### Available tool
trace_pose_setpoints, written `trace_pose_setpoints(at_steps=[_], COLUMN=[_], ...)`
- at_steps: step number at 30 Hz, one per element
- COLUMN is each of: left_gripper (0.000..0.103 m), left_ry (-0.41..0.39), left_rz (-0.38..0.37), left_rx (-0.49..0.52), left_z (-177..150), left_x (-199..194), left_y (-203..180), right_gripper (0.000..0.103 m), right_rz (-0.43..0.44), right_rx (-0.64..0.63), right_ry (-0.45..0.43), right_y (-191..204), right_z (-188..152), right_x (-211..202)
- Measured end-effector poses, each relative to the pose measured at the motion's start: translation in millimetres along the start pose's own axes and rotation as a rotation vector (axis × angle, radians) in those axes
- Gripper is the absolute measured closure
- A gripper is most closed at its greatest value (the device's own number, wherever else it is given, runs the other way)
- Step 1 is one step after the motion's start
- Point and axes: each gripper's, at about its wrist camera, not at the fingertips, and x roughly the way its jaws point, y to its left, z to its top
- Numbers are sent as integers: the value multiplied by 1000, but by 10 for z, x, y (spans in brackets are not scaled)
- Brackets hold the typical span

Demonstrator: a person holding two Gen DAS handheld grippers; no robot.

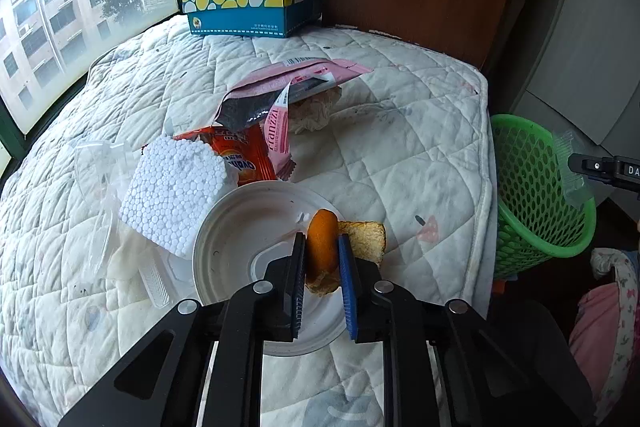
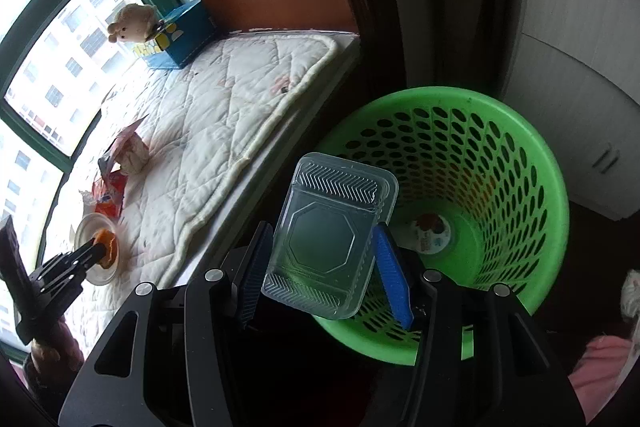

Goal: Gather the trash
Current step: 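Carry the clear container to the wastebasket with the right gripper while the left gripper grasps the orange peel, then drop the orange peel into the wastebasket with the left gripper while the right gripper releases the container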

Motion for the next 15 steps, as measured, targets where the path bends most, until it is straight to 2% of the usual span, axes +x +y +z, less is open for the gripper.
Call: trace_pose_setpoints(at_steps=[4, 8, 15], left_gripper=[89, 89, 89], left_ry=[-32, -64, -84], left_rz=[-12, -55, -155], left_rx=[2, 3, 52], left_z=[47, 150, 368], left_x=[-158, -338, -427], left_y=[-47, -157, -654], right_gripper=[46, 42, 41], right_rz=[-22, -34, -52], right_rx=[16, 30, 35], right_ry=[-7, -29, -58], right_y=[-114, -234, -398], right_z=[2, -22, -68], right_x=[-20, -102, -299])
